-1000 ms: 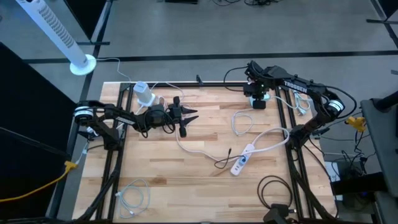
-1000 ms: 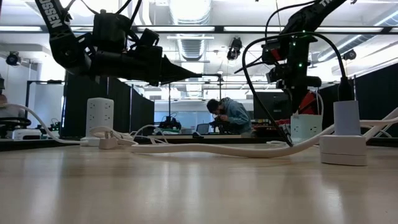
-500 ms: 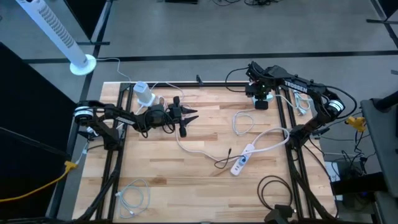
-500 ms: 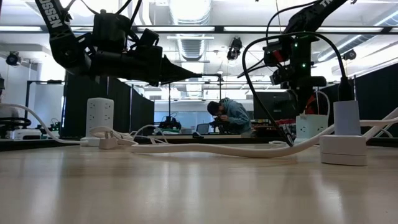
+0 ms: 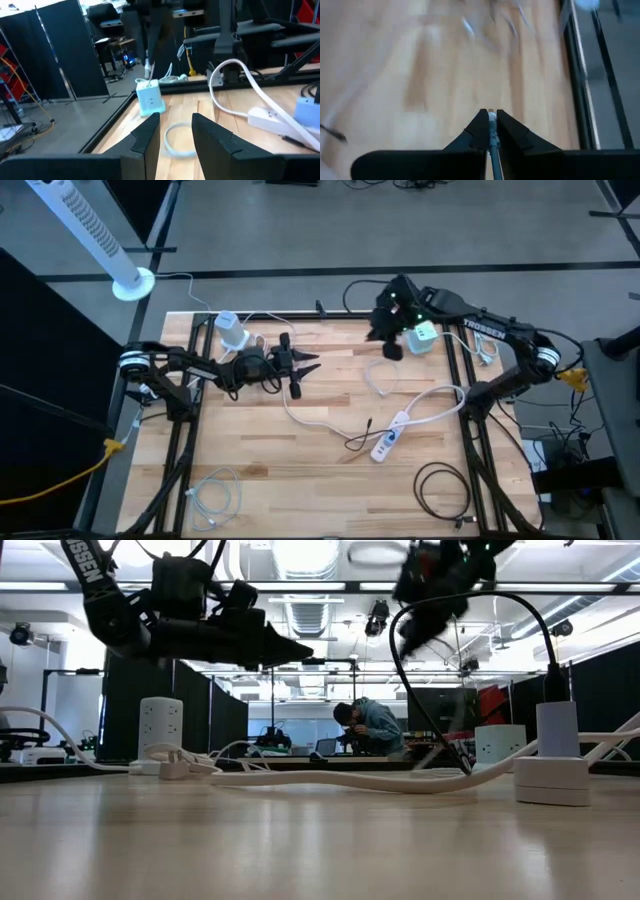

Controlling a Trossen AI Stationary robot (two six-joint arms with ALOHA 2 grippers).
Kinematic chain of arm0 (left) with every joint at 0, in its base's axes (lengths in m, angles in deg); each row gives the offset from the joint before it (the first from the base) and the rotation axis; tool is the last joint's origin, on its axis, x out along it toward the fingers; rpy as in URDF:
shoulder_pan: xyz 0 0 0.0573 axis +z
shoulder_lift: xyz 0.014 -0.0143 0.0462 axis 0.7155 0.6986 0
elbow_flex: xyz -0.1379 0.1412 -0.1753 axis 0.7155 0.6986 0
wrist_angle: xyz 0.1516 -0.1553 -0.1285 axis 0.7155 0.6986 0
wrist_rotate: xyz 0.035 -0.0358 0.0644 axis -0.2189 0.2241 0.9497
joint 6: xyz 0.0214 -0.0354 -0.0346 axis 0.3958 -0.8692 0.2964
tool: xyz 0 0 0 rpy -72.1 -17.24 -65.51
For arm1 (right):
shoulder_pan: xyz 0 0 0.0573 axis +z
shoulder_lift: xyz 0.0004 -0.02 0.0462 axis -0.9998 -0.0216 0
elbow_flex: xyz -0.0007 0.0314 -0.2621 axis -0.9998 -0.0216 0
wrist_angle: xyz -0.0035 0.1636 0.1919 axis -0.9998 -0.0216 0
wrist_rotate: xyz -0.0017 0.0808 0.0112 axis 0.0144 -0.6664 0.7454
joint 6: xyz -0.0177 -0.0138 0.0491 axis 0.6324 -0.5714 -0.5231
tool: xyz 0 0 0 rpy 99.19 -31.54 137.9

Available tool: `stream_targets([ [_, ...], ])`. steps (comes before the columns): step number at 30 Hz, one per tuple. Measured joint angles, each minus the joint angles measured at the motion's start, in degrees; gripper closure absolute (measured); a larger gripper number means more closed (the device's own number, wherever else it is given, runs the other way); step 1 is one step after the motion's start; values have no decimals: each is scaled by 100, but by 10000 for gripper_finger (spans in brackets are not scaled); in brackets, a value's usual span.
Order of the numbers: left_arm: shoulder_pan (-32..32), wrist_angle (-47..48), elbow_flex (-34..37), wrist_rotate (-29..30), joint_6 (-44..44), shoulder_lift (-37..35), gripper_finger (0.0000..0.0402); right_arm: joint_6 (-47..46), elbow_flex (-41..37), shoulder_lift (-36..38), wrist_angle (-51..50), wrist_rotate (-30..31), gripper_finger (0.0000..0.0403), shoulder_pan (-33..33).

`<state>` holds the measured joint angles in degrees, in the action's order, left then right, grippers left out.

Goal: Insert USB
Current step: Insert the white charger cable into the green outlet extension

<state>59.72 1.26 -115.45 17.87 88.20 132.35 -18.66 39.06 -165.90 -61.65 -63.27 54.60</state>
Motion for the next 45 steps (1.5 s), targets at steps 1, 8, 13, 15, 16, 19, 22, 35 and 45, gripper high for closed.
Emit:
stream_targets([
  [1, -1, 0, -22, -18, 2, 0, 300, -48, -24, -41, 152, -40, 393, 88],
  [8, -19, 74, -53, -39, -30, 0, 300, -659, -418, -552, 1252, -65, 393, 596],
  [13, -38, 293, -41, -28, -143, 2, 300, -803, -323, -492, 2288, -114, 393, 1014],
  [15, -39, 291, -40, 32, -202, 2, 300, -761, -255, -437, 2396, -108, 393, 1119],
  [16, -39, 282, -40, 46, -210, 2, 300, -779, -233, -430, 2534, -112, 393, 1159],
  [19, -43, 249, -85, 58, -212, 4, 300, -997, -226, -439, 2976, -257, 393, 1285],
  [22, -49, 185, -146, 136, -282, 35, 307, -1261, -224, -457, 3574, -389, 393, 1443],
  [35, -243, -1214, -177, 1406, -613, 46, 401, -1923, -226, -515, 4646, 1809, 394, 1939],
  [45, -247, -1515, -282, 1723, -632, 46, 402, -2057, -200, -826, 5090, 2350, 394, 1928],
])
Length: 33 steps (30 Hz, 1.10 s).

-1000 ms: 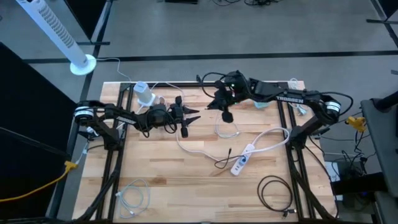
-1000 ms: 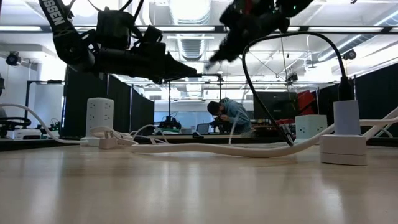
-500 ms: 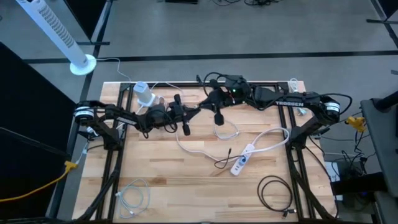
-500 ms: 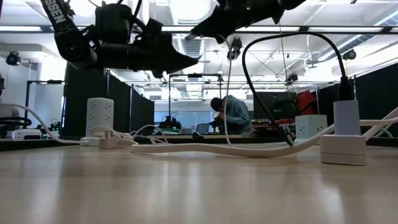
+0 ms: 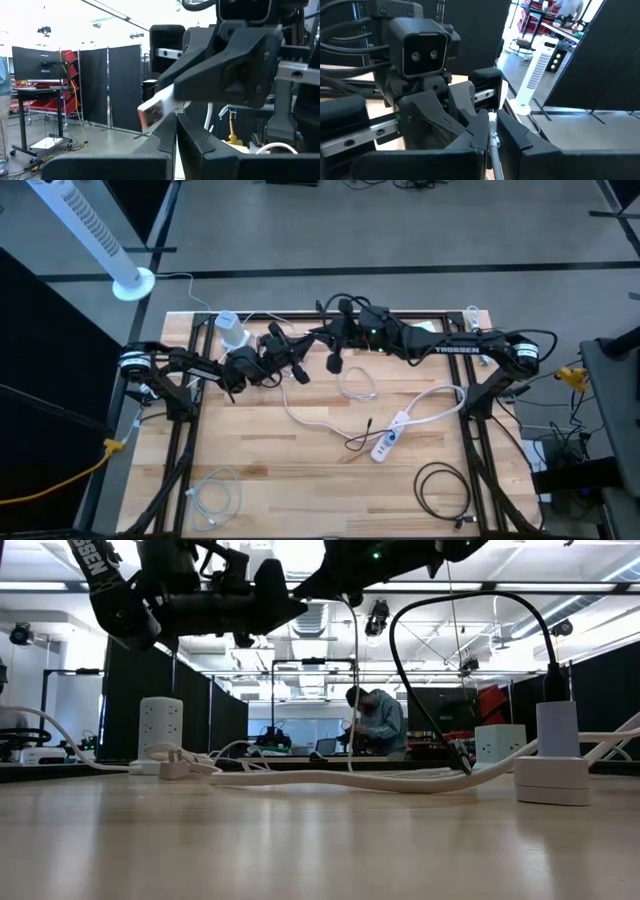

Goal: Insert USB
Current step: Insert the white charger cable into the green outlet extension

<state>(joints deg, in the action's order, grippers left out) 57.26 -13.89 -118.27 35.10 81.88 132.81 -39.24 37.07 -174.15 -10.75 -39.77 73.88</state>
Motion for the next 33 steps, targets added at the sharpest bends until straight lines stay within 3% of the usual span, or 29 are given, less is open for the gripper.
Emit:
stream_targets([
  [6, 4, -5, 4, 276, 23, -7, 402, 2, 0, 6, -103, 26, 394, -1],
  [33, 9, 24, 20, 286, 203, -7, 402, -61, 2, 22, -593, 153, 394, -1],
])
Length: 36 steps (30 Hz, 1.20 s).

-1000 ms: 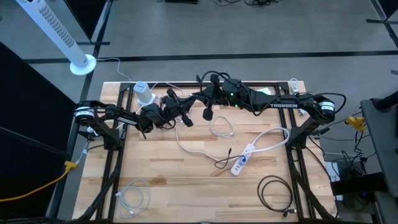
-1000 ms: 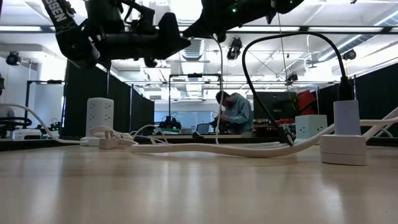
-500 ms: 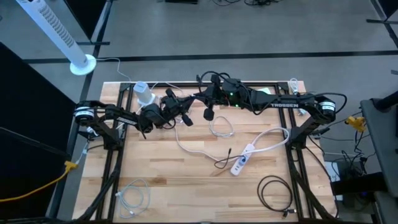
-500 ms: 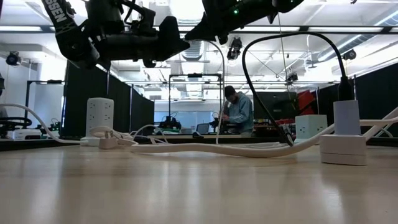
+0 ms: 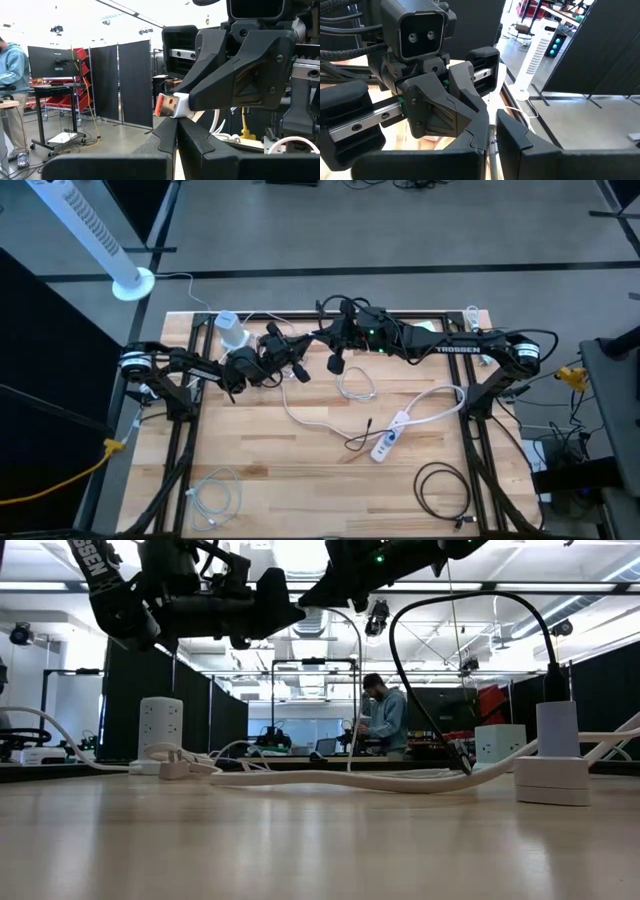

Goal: Insert USB
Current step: Insert the white charger cable into the green outlet extension

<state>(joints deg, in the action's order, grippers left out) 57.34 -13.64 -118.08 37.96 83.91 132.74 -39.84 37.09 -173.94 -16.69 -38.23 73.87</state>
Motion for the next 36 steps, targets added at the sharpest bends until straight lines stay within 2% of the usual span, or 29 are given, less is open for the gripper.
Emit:
stream_targets([
  [14, 7, -9, 7, -204, 0, -4, 401, 1, 0, 7, -137, -2, 394, 0],
  [20, 2, -45, 7, -282, -3, -22, 401, -131, -9, -7, -206, 16, 367, -3],
  [24, 7, -61, 7, -334, -4, -22, 401, -36, -9, -7, -276, 17, 391, -8],
  [29, 7, -23, 7, -334, -3, -22, 401, 44, 30, -7, -336, 14, 391, -13],
  [33, 5, 33, 27, -352, 130, -22, 401, 255, 336, -4, -963, 113, 391, -9],
  [36, -4, 38, 99, -414, 244, -22, 401, 461, 795, -4, -2129, 194, 391, -26],
])
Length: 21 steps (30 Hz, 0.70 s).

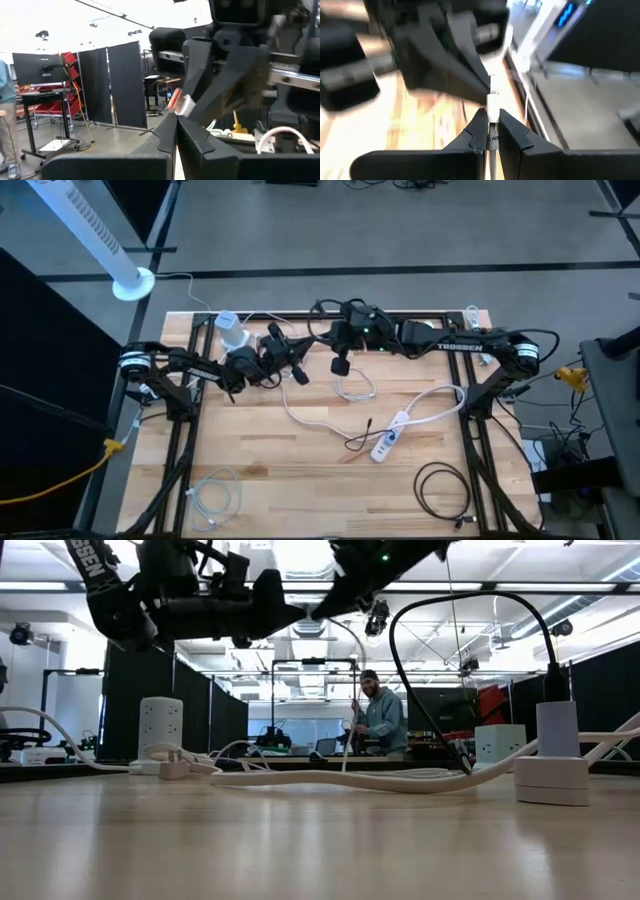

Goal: Insert USB
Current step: Insert the white charger cable into the green outlet extension

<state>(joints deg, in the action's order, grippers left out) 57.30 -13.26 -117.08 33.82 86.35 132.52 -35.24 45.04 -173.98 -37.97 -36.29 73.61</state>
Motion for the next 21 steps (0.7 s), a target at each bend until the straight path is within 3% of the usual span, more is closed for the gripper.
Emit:
stream_targets([
  [4, 2, 22, 10, -518, 327, -15, 401, 378, 711, -25, -1809, 273, 391, -54],
  [7, -3, 156, -7, -1167, 388, -15, 401, 928, 1069, -28, -3203, 811, 391, -148],
  [10, 0, 295, -12, -1458, 377, -15, 401, 1421, 1270, -28, -4341, 1546, 391, -414],
  [17, -9, 877, -11, -1600, 218, -4, 401, 1737, 1096, -179, -6115, 1775, 391, -1366],
  [21, -49, 934, -10, -1606, 134, -2, 401, 1819, 733, -340, -6437, 1984, 391, -1770],
])
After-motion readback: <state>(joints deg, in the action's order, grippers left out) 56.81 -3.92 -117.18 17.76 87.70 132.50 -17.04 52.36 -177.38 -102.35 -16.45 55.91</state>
